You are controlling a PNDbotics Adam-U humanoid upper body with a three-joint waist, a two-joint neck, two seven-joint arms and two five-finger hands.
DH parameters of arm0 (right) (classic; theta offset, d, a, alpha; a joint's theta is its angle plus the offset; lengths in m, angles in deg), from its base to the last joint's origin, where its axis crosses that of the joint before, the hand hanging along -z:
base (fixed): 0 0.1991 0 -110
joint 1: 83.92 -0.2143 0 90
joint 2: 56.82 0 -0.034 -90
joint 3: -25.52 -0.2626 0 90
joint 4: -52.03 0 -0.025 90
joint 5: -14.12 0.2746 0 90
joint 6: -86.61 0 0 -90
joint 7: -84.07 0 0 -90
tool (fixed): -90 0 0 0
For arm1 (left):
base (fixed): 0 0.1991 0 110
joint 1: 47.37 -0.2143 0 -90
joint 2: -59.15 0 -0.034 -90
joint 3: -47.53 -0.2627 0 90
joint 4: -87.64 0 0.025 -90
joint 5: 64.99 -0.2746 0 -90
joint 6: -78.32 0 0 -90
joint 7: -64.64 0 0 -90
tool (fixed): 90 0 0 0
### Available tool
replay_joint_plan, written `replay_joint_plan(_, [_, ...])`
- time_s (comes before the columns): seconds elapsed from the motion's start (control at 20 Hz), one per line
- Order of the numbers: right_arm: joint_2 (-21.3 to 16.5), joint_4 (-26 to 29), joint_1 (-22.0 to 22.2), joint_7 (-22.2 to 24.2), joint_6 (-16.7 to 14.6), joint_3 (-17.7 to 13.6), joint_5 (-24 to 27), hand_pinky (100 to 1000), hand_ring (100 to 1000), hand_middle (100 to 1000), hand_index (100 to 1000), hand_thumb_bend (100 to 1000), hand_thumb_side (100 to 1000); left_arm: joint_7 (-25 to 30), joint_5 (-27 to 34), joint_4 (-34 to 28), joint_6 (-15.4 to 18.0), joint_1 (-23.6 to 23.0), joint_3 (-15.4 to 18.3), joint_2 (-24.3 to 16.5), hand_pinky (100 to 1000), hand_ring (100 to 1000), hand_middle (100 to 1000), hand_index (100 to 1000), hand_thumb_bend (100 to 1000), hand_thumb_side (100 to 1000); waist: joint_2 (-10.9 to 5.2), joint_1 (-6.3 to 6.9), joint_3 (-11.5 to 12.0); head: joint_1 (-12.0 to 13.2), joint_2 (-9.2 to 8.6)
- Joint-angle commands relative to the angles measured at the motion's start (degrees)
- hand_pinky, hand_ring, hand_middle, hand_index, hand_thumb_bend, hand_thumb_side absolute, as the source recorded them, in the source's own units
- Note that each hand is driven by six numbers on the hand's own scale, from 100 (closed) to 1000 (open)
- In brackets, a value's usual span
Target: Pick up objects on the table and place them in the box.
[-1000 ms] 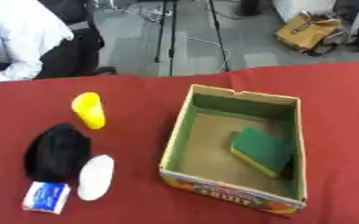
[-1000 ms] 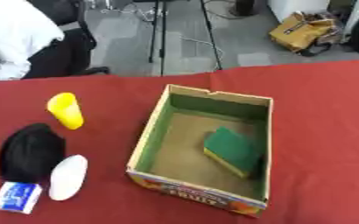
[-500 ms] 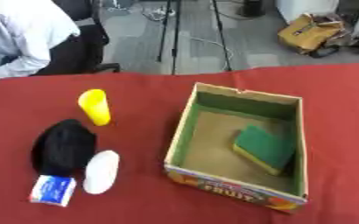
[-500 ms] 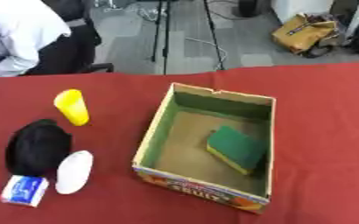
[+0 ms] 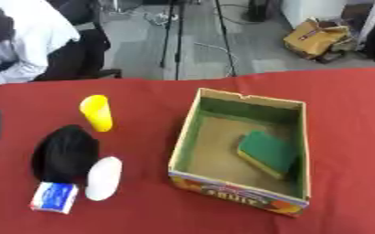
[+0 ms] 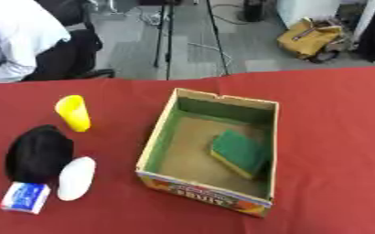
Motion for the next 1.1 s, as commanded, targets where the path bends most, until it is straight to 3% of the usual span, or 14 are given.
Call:
replay_joint_plan(0.05, [-0.13,0.66,-0.06,-0.01,0.92,-0.24,-0.88,841,821,724,760,100,1000,3.79,-4.16,4.13,4.74,2.55,-1.93,-4.57,1000,1000,1000,1000,100,245,-1.66,-0.02,0.03,-0.17,0.61])
replay_joint_plan(0.4, [0.56,0.66,0.08,0.22,2.44,0.14,-1.78,846,824,724,760,100,1000,4.54,-10.57,15.28,9.79,8.17,-7.01,-7.52,1000,1000,1000,1000,100,250,-2.01,0.24,-0.06,0.06,0.47])
replay_joint_plan(0.7, [0.72,0.66,0.14,0.61,3.2,0.46,-2.16,849,826,725,758,100,1000,2.97,-15.05,24.86,8.72,11.36,-10.24,-8.06,1000,1000,1000,1000,100,254,-2.09,0.53,0.09,0.28,0.34])
replay_joint_plan(0.75, [0.74,0.66,0.11,0.64,3.33,0.48,-2.18,850,828,725,757,100,1000,2.82,-15.5,26.1,8.16,11.79,-10.56,-7.9,1000,1000,1000,1000,100,348,-2.09,0.58,0.1,0.33,0.32])
replay_joint_plan(0.8, [0.81,0.66,0.06,0.68,3.6,0.51,-2.26,850,828,725,757,100,1000,3.32,-16.04,28.17,7.05,12.16,-10.85,-7.64,1000,1000,1000,1000,100,364,-2.07,0.69,-0.01,0.5,0.3])
replay_joint_plan(0.95, [1.04,0.66,-0.04,0.7,4.22,0.49,-2.51,851,828,724,751,100,1000,5.43,-16.47,32.57,5.41,13.32,-10.99,-6.64,1000,1000,1000,1000,100,620,-2.0,0.84,-0.21,0.8,0.19])
replay_joint_plan(1.05, [1.15,0.66,-0.05,0.73,4.46,0.51,-2.63,851,828,723,748,100,1000,7.69,-16.34,34.74,3.92,13.64,-10.84,-6.08,1000,1000,1000,1000,100,954,-2.0,0.89,-0.33,0.93,0.24])
replay_joint_plan(1.1, [1.21,0.66,-0.05,0.74,4.57,0.52,-2.68,852,828,722,746,100,1000,8.66,-16.36,35.65,2.66,13.74,-10.63,-5.91,1000,1000,1000,1000,100,998,-2.0,0.92,-0.37,1.0,0.24])
